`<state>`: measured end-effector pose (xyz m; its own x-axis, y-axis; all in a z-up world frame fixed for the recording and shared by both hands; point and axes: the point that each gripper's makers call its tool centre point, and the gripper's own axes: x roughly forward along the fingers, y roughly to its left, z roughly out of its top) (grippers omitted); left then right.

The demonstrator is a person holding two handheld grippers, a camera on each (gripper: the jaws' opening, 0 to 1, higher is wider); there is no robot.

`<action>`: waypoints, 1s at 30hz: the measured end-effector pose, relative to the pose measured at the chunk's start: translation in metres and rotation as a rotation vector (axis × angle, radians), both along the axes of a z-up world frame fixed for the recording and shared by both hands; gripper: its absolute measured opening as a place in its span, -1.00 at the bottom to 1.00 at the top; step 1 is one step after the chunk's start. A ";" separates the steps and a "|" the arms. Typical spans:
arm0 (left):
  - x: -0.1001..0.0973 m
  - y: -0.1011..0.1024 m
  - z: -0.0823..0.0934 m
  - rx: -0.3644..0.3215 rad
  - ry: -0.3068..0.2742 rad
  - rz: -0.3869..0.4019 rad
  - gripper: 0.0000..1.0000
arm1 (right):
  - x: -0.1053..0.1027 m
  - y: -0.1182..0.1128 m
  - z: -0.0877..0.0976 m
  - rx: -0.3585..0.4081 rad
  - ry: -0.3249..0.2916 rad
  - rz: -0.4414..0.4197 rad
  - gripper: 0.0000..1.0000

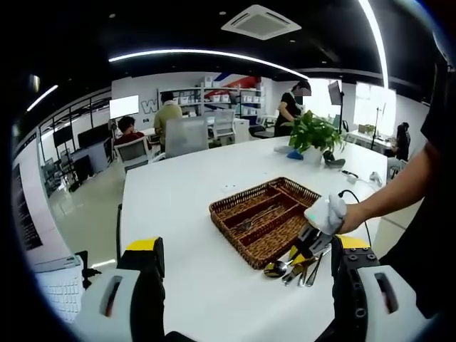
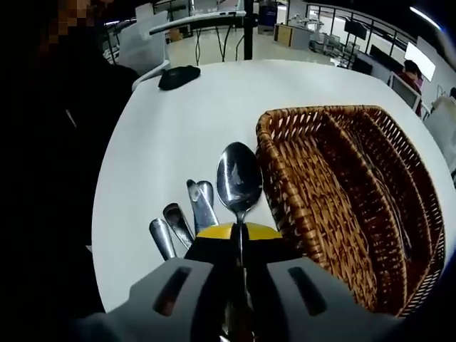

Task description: Arrange the knives, forks, and spoons in their matching storage slots by inserting each utensil handle-first until every utensil is classified and aligned in the correct compartment

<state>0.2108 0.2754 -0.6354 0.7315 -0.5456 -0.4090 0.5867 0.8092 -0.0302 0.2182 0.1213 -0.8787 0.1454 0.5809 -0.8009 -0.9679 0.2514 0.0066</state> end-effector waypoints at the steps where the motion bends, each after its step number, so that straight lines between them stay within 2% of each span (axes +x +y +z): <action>1: 0.000 0.000 0.000 0.000 0.000 0.000 0.99 | 0.000 0.000 -0.002 -0.008 -0.019 0.016 -0.96; 3: 0.000 0.000 0.000 0.000 -0.001 -0.002 0.99 | 0.001 -0.002 -0.004 -0.024 -0.049 0.040 -0.97; 4: 0.000 0.000 0.000 0.001 -0.001 -0.002 0.99 | 0.000 -0.003 0.002 -0.041 -0.068 0.040 -0.97; 6: -0.001 0.001 0.001 0.000 -0.003 0.000 0.99 | -0.004 -0.002 0.008 -0.029 -0.045 0.050 -0.98; 13: 0.000 0.002 0.000 -0.008 -0.007 0.001 0.99 | -0.002 -0.005 0.026 -0.049 -0.078 0.087 -0.99; 25: 0.002 -0.005 0.004 -0.023 -0.024 -0.010 0.99 | 0.010 -0.010 0.079 -0.080 -0.159 0.146 -0.99; 30: 0.002 -0.007 0.007 -0.026 -0.030 -0.013 0.99 | 0.013 -0.011 0.100 -0.088 -0.173 0.152 -0.99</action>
<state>0.2124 0.2684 -0.6282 0.7361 -0.5652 -0.3724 0.5981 0.8007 -0.0329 0.2317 0.1104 -0.7789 0.2014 0.5359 -0.8199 -0.9794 0.0954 -0.1782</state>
